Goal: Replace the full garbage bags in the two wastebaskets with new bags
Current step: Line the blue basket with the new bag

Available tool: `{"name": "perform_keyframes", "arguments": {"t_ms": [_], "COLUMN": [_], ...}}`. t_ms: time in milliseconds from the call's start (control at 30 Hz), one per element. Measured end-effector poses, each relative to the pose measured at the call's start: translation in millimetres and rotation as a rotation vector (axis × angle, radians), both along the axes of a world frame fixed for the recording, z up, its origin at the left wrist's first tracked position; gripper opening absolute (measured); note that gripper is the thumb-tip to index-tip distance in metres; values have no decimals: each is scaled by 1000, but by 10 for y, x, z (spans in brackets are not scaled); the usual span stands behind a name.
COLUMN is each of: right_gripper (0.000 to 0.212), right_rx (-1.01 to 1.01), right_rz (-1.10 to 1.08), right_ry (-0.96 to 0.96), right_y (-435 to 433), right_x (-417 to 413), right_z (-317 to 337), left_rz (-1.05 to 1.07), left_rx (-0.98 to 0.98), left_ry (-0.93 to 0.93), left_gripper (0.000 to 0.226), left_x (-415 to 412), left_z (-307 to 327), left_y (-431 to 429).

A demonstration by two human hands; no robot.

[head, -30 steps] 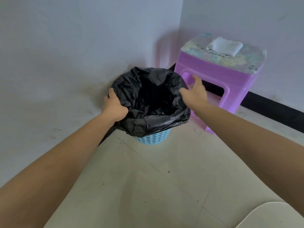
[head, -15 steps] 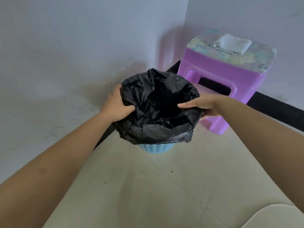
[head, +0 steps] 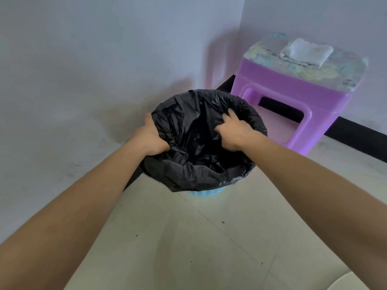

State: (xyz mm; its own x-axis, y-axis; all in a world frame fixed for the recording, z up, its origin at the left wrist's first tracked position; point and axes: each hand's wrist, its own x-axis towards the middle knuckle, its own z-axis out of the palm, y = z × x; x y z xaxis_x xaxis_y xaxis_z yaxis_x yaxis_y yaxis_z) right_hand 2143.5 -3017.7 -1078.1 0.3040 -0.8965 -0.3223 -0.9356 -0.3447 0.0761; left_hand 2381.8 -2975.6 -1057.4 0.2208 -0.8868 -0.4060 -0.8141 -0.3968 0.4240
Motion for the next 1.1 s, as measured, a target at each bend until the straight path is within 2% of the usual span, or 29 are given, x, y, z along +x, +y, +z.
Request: {"name": "perform_keyframes", "arguments": {"t_ms": [67,100,200,267,367,433,600,700,767,833,900,1000,1100], "right_gripper": [40,38,36,45,72,85,88,82,75,64,49,30,34], "right_rx": [-193,-315,-564,-522,-207,-86,-140,-114,-63,2,71,226,385], "right_rz": [-37,-72,-157,-280,-491,-524,-584,-609,-641,-762,-902,-1035,-1138], "right_ry": [-281,-397,-585,-634,-603,-599,-645,-737,-883,-1056,-1179,-1364,-1471], "right_y": [0,4,50,91,181,235,179,166,197,229,286,402,524], "right_x": [-62,-123,-349,-466,-524,-493,-448,-464,-486,-524,-538,-520,-505], "right_z": [157,244,423,413,291,177,91,108,123,104,94,74,1], "left_rz": [-29,-33,-70,-199,-482,-517,-485,-470,-388,-176,49,318,525], "left_rx": [33,-32,-422,-508,-281,-137,-101,-144,-253,-442,-505,-334,-194], "left_ry": [-115,-168,-311,-491,-802,-897,-1003,-807,-482,-131,74,355,756], "left_gripper": [116,110,81,70,67,67,68,75,82,85,84,81,53], "left_x": [-51,-81,-172,-263,-395,-407,-412,-388,-346,-230,-67,29,-82], "left_z": [120,181,304,271,68,-87,-215,-140,9,121,169,124,-10], "left_y": [15,7,-76,-186,-317,-337,-313,-331,-280,-216,-140,24,201]}}
